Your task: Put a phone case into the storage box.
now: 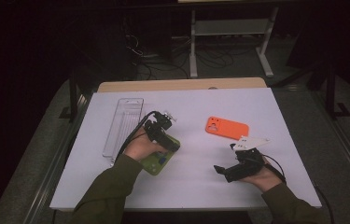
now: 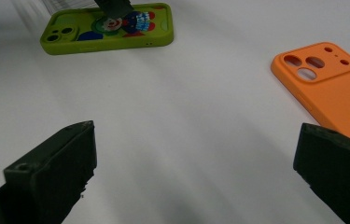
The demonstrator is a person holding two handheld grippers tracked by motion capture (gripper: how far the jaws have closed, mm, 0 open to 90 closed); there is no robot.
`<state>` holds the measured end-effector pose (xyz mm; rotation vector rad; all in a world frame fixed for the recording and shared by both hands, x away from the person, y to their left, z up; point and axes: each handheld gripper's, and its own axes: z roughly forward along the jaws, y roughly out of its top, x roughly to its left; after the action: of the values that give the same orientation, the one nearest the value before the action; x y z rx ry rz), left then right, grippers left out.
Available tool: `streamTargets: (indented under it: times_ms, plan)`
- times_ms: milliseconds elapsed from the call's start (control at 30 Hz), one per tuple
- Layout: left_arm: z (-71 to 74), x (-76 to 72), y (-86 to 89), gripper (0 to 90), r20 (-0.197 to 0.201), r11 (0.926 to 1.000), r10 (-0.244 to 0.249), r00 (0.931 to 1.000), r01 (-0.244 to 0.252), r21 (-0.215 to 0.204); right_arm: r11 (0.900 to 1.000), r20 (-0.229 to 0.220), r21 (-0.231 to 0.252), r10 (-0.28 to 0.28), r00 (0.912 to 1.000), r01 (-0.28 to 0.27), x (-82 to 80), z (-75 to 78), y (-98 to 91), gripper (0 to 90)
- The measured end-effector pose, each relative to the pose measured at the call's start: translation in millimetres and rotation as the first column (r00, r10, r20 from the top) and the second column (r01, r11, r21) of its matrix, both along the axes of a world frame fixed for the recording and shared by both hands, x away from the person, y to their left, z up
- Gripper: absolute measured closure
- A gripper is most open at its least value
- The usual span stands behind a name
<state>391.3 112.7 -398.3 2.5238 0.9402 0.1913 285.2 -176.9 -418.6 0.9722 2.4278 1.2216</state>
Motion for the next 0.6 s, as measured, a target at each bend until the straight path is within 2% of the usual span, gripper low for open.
streamTargets:
  times_ms: [133, 200, 267, 500, 600]
  plan:
    - [-4.6, 2.5, -1.7, 0.0, -0.022, 0.9992, 0.001, 0.9997, 0.000, 0.040, 1.0000, -0.002, -0.002, 0.003, 1.0000, -0.003, 0.1, 0.3, 0.2, 0.0]
    - [-6.5, 2.3, -3.2, 0.0, -0.026, 0.9994, 0.017, 0.9995, -0.016, 0.031, 1.0000, -0.002, -0.002, 0.002, 1.0000, -0.002, 0.1, 0.3, 0.3, 0.0]
    - [-10.1, 2.9, -5.6, 0.0, -0.042, 0.9989, 0.021, 0.9989, -0.020, 0.042, 1.0000, -0.004, -0.002, 0.001, 1.0000, -0.001, 0.0, 0.3, 0.4, 0.0]
    - [-15.1, 4.4, -8.8, 0.0, -0.056, 0.9974, 0.034, 0.9979, -0.031, 0.065, 1.0000, -0.004, -0.003, 0.002, 1.0000, -0.002, 0.1, 0.1, 0.6, 0.0]
    - [-18.1, 5.2, -9.4, 0.0, -0.074, 0.9964, 0.039, 0.9965, -0.034, 0.078, 1.0000, -0.005, -0.003, 0.002, 1.0000, -0.002, 0.0, 0.2, 0.6, 0.0]
